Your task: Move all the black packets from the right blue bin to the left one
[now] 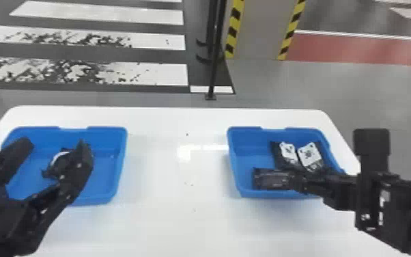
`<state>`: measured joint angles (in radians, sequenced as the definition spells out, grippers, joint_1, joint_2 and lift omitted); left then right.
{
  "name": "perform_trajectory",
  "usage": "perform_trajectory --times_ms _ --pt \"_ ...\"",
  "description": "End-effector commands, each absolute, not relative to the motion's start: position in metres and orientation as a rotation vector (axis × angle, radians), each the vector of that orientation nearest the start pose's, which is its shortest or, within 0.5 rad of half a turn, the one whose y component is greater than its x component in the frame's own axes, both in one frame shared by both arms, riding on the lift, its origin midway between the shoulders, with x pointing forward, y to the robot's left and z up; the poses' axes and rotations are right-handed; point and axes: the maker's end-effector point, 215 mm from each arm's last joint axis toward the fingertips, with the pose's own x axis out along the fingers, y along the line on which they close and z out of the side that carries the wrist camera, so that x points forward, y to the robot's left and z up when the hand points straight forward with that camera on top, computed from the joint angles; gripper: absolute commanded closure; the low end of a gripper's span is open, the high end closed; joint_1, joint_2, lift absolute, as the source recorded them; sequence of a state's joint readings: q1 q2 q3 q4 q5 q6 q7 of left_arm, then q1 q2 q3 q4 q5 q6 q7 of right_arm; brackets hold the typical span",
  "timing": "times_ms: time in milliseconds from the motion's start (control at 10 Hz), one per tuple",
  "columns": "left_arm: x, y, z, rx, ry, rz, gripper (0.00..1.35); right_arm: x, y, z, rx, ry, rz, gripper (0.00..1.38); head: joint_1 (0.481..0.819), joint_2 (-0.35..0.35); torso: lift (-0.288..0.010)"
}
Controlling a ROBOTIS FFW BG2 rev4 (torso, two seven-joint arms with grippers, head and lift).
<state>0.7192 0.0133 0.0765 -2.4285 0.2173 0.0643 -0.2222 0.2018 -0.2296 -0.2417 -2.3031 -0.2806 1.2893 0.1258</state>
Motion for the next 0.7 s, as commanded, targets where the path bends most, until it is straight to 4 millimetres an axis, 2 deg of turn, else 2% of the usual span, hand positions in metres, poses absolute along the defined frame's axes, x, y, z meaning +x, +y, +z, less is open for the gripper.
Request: perform_trajectory --times_ms 0,200,300,600 --pt "0.388 0.205 -0.23 -0.146 -0.086 -0.208 0.22 0.455 -0.317 -0.404 0.046 0.774 0.058 0.09 0.695 -0.139 -0.14" --pt "0.389 0.203 -0.229 -0.141 -0.088 -0.215 0.22 0.475 -0.308 -0.422 0.03 0.827 0.081 0.09 0.695 -0.148 -0.14" --pt "0.389 0.203 -0.23 -0.141 -0.085 -0.215 0.22 0.478 -0.299 -0.43 0.027 0.855 0.099 0.09 0.695 -0.144 -0.14" --pt "0.389 0.205 -0.228 -0.139 -0.09 -0.211 0.22 0.484 -0.293 -0.445 0.003 0.928 0.105 0.09 0.695 -0.123 -0.14"
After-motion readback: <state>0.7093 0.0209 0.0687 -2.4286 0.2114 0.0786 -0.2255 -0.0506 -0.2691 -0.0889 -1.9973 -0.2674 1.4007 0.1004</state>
